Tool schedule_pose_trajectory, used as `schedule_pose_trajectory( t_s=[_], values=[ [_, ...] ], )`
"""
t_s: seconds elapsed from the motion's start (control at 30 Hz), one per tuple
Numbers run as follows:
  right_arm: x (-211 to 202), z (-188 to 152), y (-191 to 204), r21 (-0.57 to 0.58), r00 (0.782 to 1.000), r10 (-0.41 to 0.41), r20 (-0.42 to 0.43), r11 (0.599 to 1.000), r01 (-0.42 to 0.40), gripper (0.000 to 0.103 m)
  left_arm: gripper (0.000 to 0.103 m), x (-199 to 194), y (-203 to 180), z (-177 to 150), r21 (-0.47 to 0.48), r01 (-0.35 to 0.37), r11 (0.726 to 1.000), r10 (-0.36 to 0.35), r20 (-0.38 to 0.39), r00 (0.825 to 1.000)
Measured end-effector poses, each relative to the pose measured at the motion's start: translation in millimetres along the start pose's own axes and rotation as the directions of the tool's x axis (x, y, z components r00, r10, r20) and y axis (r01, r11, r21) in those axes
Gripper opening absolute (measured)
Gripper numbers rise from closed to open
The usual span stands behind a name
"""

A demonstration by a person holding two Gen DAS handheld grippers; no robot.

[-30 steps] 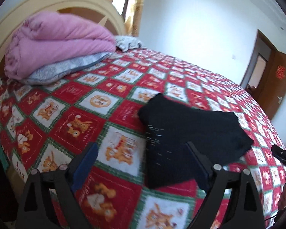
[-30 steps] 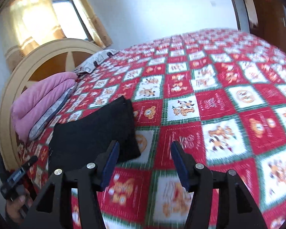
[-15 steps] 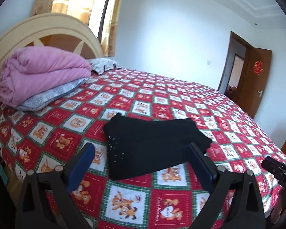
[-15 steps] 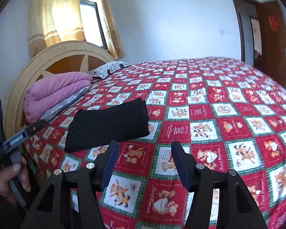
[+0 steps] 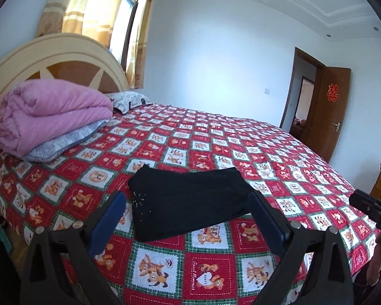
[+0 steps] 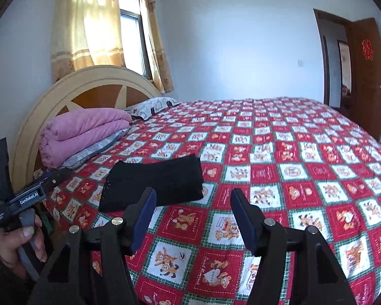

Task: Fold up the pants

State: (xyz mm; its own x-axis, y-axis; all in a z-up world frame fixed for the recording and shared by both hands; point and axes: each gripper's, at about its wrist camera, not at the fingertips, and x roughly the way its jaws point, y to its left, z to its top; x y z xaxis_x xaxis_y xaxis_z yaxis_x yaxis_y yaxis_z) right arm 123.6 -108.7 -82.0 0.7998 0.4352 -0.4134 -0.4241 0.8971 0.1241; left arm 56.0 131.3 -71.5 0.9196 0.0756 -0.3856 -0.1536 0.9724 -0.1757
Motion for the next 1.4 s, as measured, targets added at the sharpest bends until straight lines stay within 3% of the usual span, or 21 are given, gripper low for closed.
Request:
schedule_pose_trajectory(
  t_s=[0.23, 0.67, 1.4],
  values=[
    [-22.0, 9.5, 11.5, -0.050, 0.998, -0.016, 0.057, 0.999, 0.019, 0.063, 0.103, -16.0, -3.8, 9.5, -0.002, 0.011, 1.000, -0.011, 0.043, 0.999],
    [-44.8, 18.2, 16.4, -0.071, 0.993, -0.030, 0.111, 0.997, 0.039, 0.066, 0.103, -22.4, -18.8, 12.6, 0.046, 0.008, 0.999, -0.009, 0.031, 0.999],
    [-45.2, 16.9, 21.2, -0.086, 0.993, -0.035, 0.115, 0.995, 0.045, 0.067, 0.103, -24.5, -17.4, 17.5, 0.005, -0.019, 1.000, 0.019, 0.032, 0.999]
  ],
)
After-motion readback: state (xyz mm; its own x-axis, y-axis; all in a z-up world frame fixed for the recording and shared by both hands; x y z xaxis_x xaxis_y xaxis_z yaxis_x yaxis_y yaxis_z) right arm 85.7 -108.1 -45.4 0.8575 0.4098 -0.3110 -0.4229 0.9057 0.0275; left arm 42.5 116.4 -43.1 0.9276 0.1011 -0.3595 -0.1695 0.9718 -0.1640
